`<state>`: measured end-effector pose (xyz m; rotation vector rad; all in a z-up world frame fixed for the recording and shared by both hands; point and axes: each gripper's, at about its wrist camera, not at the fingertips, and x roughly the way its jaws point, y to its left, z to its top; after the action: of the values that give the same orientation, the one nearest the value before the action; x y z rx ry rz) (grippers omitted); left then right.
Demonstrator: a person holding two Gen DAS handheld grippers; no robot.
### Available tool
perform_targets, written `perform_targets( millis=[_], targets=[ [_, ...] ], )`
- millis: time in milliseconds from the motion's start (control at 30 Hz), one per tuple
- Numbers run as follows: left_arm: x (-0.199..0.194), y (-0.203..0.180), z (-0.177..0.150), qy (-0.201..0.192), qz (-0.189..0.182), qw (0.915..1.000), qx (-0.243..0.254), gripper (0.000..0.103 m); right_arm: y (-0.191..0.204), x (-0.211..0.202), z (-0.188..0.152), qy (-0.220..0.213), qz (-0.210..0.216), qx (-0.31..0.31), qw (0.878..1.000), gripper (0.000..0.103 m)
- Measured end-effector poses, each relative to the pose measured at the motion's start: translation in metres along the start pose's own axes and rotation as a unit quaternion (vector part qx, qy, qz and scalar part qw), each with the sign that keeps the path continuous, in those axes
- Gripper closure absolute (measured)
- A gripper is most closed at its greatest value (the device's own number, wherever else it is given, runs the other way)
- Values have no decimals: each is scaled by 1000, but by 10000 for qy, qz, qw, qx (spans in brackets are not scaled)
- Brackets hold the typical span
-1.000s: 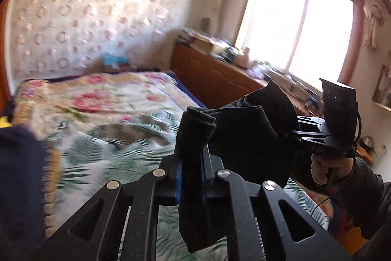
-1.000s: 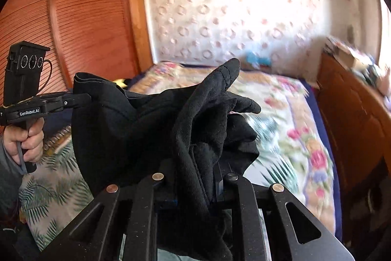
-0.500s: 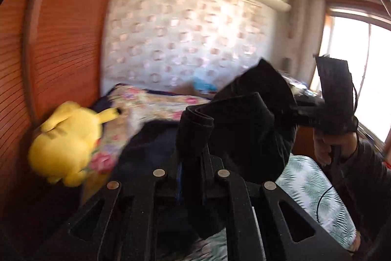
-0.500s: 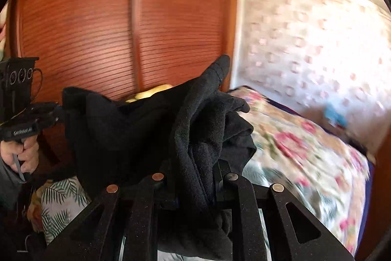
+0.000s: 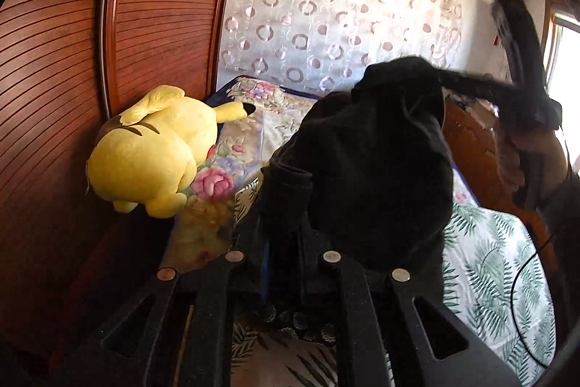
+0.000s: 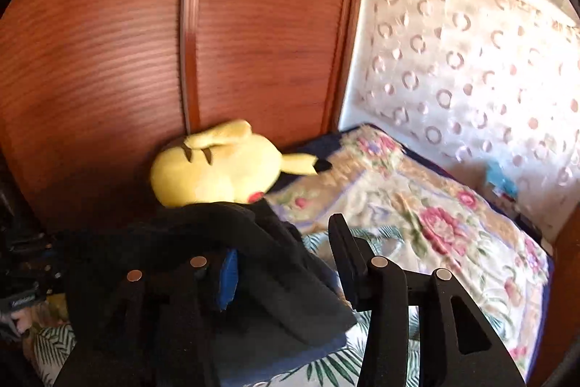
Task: Fold small clothes
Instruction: 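Lower the folded shirt onto the navy clothes stack and open both tools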
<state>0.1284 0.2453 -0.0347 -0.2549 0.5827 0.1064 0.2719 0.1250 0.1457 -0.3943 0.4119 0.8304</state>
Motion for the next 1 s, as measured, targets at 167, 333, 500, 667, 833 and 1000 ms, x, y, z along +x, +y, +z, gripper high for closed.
perform_targets(
  millis=[167, 333, 500, 667, 833, 1000],
  targets=[
    [-24, -1, -6, -149, 167, 9997, 94, 83, 1, -2, -39, -80, 377, -58, 9992, 56],
    [-39, -6, -5, -293, 132, 9993, 178, 69, -63, 21, -42, 293, -832, 678, 9938, 56],
    [-53, -15, -1, -426, 28, 9985, 328, 50, -117, 28, -29, 433, -1264, 1229, 9834, 54],
    [-62, -29, 1, -589, -62, 9968, 541, 22, -124, 8, -35, 352, -1037, 1118, 9877, 53],
    [-64, -46, 2, -599, -76, 9953, 755, 19, -101, -26, -57, 153, -777, 987, 9920, 53],
    [-68, -71, -1, -625, -173, 9936, 930, 19, -72, -113, -109, -61, -722, 1009, 9923, 53]
  ],
)
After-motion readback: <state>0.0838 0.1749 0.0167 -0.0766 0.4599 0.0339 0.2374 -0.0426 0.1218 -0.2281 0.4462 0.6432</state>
